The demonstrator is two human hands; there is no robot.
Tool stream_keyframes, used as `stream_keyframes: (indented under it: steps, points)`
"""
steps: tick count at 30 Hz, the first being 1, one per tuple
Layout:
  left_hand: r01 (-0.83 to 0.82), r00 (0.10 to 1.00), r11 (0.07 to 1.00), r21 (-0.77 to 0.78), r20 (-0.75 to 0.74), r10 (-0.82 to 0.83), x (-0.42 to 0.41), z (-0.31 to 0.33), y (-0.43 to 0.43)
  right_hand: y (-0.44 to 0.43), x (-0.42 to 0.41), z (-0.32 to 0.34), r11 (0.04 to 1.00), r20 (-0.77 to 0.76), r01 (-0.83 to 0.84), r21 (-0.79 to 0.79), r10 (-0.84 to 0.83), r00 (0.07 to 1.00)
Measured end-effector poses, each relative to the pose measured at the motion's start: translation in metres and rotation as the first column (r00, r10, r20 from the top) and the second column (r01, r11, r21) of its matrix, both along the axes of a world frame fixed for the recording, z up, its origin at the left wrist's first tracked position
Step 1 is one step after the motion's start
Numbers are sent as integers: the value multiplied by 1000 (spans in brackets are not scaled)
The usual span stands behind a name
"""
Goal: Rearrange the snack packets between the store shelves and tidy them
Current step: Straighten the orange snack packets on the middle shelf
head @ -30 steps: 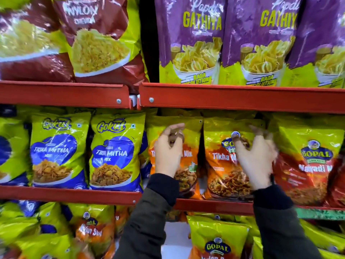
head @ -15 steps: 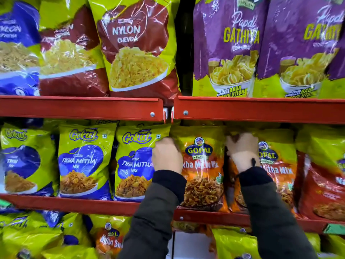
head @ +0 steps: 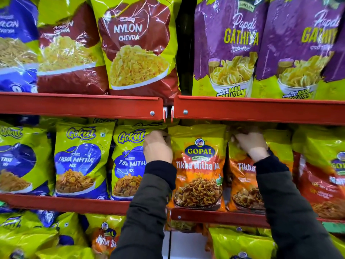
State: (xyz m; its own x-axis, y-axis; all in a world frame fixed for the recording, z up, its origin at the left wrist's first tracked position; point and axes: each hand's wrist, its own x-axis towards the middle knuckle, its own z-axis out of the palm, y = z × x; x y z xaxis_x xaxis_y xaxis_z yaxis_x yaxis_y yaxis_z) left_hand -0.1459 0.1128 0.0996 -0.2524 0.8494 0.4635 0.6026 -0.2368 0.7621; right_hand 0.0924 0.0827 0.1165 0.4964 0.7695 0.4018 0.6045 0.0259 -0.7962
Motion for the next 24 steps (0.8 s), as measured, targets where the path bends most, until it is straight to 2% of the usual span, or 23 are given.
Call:
stream_keyframes:
  steps: [4, 6, 10, 13, 15, 18, 21, 24]
  points:
    - [-43, 995, 999, -20, -89, 42, 4, 1, -5, 7, -4, -8, 998, -38, -27, 63, 30, 999]
    - [-29, 990, 999, 31, -133, 33, 4, -1, -13, 9, -5, -10, 994, -79, -29, 103, 38, 996]
    - [-6, 993, 992, 129, -119, 21, -9, 3, -32, 5, -18, -6, 975, -97, 6, 222, 16, 995]
    - [31, 996, 967, 253, -85, -10, -39, 16, -37, 0, -52, -1, 965, -102, -110, 239, 137, 985]
    - [-3, 987, 960, 281, -156, 49, -67, 24, -30, 1, -79, 3, 951, -119, -242, 192, 268, 956]
    - [-72, 943, 977, 200, -307, 132, -108, 30, -7, 14, -118, 5, 905, -260, -415, 93, 425, 867]
    - [-106, 868, 994, -14, -489, 86, -138, 28, 16, 25, -150, 2, 888, -399, -461, 2, 423, 814]
    - [-93, 833, 991, -99, -552, 23, -160, 27, 35, 33, -164, -4, 898, -465, -435, 71, 415, 782]
